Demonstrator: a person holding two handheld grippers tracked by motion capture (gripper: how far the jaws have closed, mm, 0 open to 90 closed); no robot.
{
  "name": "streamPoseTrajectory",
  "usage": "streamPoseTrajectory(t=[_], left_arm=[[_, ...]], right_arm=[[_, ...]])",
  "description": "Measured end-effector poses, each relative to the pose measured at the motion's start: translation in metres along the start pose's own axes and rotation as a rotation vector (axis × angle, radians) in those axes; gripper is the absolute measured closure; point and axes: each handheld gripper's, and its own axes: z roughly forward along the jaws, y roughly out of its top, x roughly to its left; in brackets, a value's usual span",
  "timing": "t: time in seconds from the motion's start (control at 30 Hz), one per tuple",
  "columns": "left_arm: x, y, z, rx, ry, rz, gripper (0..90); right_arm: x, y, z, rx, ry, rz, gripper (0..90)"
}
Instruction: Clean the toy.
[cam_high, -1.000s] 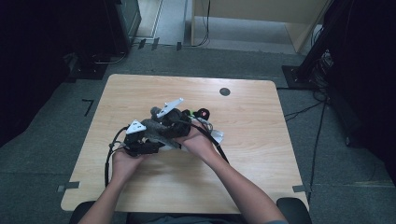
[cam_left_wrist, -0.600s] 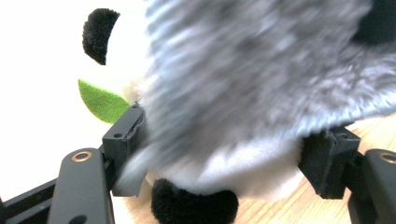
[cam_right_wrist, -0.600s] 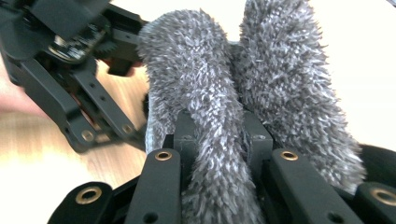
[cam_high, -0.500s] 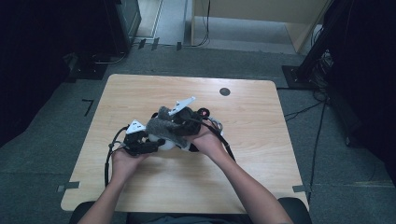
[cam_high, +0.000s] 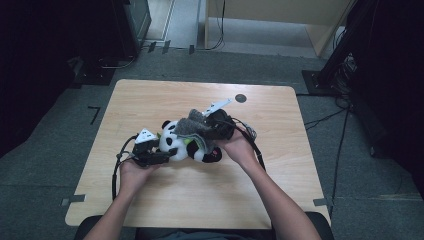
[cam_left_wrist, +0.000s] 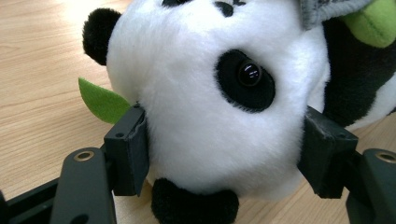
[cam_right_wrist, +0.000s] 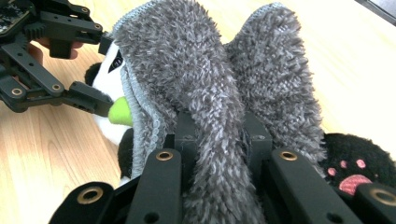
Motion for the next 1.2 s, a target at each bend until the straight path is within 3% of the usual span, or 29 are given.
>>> streamPoseTrajectory(t=[0.33, 0.5, 0.73, 0.87, 1.0, 1.2], left_arm=[[-0.001, 0.001, -0.001, 0.000, 0.002, -0.001, 28.0], [-0.002, 0.002, -0.002, -0.002, -0.001, -0.003, 27.9], [-0.002, 0.002, -0.002, 0.004, 0.003, -0.012, 27.8], [-0.003, 0.002, -0.001, 0.006, 0.006, -0.013, 27.7], [0.000, 0.002, -0.001, 0.012, -0.002, -0.026, 28.2], [-0.002, 0.002, -0.001, 0.020, 0.003, -0.011, 29.0]], right_arm=[[0.024, 0.021, -0.003, -0.056, 0.041, -0.033, 74.3], [0.040, 0.031, 0.012, -0.038, 0.063, -0.059, 74.3], [0.057, 0.031, 0.033, -0.003, 0.079, -0.090, 73.9], [0.056, 0.023, 0.037, -0.015, 0.089, -0.100, 73.9], [0.052, 0.016, 0.035, -0.013, 0.113, -0.074, 74.1], [0.050, 0.003, 0.028, -0.019, 0.132, -0.086, 74.4]])
